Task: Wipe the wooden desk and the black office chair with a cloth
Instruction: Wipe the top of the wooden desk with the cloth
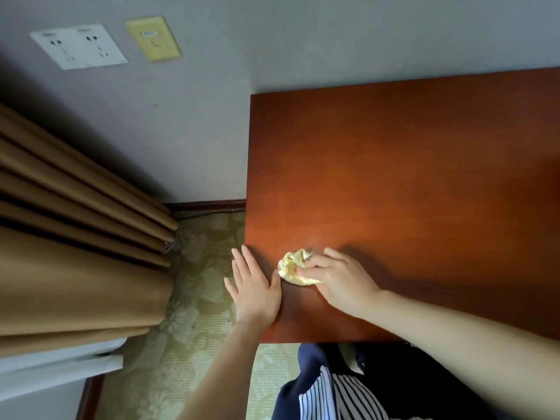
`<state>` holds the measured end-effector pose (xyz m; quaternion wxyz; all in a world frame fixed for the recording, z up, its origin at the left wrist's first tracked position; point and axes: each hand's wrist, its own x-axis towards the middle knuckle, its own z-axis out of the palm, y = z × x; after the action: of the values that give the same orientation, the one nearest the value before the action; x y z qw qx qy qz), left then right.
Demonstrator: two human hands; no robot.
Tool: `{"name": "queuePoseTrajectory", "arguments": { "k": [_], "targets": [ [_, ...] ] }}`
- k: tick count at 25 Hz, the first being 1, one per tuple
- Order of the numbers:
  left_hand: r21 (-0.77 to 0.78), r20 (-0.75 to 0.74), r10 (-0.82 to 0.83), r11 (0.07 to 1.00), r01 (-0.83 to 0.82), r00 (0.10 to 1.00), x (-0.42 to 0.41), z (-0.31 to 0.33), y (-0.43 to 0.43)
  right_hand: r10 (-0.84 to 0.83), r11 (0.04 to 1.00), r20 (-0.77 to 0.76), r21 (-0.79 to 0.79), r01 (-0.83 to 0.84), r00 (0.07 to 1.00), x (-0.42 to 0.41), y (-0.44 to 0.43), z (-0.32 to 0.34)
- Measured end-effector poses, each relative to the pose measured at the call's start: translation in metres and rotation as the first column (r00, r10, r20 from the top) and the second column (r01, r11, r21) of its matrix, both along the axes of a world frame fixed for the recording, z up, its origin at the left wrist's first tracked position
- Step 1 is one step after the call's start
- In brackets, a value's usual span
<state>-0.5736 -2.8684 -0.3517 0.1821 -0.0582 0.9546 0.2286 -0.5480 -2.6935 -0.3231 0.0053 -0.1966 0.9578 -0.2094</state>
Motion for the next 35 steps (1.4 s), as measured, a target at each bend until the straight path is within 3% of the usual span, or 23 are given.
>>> {"name": "queuePoseTrajectory", "arguments": {
  "k": [7, 9, 12, 14, 17, 20, 21, 23, 26, 29, 32, 35],
  "targets": [
    [0.133, 0.11, -0.004, 0.991, -0.011, 0.994, 0.021, 0.0, -0.016, 0.252, 0.968, -0.093, 0.024, -0.251, 0.963, 0.044, 0.004, -0.013],
    [0.148, 0.174, -0.015, 0.989, -0.011, 0.985, 0.016, 0.0, -0.017, 0.228, 0.974, -0.108, 0.032, -0.226, 0.967, 0.029, 0.012, -0.012],
    [0.197, 0.245, -0.007, 0.979, -0.042, 0.97, 0.012, 0.001, -0.018, -0.006, 0.999, -0.114, 0.041, 0.01, 0.993, 0.0, 0.023, -0.012],
    [0.218, 0.269, -0.004, 0.974, -0.057, 0.963, 0.012, 0.003, -0.019, -0.286, 0.955, -0.042, 0.072, 0.288, 0.957, -0.014, 0.034, -0.012],
    [0.209, 0.28, -0.005, 0.976, -0.056, 0.96, 0.012, 0.006, -0.017, -0.682, 0.727, 0.002, 0.112, 0.677, 0.732, -0.028, 0.047, -0.017],
    [0.235, 0.302, 0.004, 0.969, -0.079, 0.953, 0.011, 0.007, -0.016, -0.84, 0.541, 0.052, 0.026, 0.84, 0.54, -0.031, 0.031, -0.018],
    [0.256, 0.313, 0.006, 0.963, -0.09, 0.95, 0.011, 0.008, -0.017, -0.838, 0.545, 0.057, 0.021, 0.838, 0.543, -0.027, 0.022, -0.018],
    [0.282, 0.322, 0.009, 0.954, -0.105, 0.947, 0.01, 0.009, -0.017, -0.76, 0.649, 0.05, 0.017, 0.761, 0.648, -0.012, 0.005, -0.018],
    [0.309, 0.346, 0.018, 0.942, -0.132, 0.938, 0.007, 0.009, -0.018, -0.564, 0.824, 0.042, -0.041, 0.565, 0.825, 0.015, -0.016, -0.012],
    [0.327, 0.358, 0.029, 0.932, -0.154, 0.933, 0.007, 0.012, -0.017, -0.334, 0.94, 0.008, -0.074, 0.334, 0.942, 0.036, -0.032, -0.01],
    [0.338, 0.347, 0.049, 0.925, -0.173, 0.937, 0.009, 0.013, -0.017, -0.077, 0.993, 0.025, -0.091, 0.079, 0.997, 0.059, -0.039, -0.011],
    [0.392, 0.299, 0.059, 0.902, -0.179, 0.952, 0.01, 0.013, -0.021, 0.065, 0.996, 0.015, -0.062, -0.064, 0.998, 0.062, -0.034, -0.011]
  ]
}}
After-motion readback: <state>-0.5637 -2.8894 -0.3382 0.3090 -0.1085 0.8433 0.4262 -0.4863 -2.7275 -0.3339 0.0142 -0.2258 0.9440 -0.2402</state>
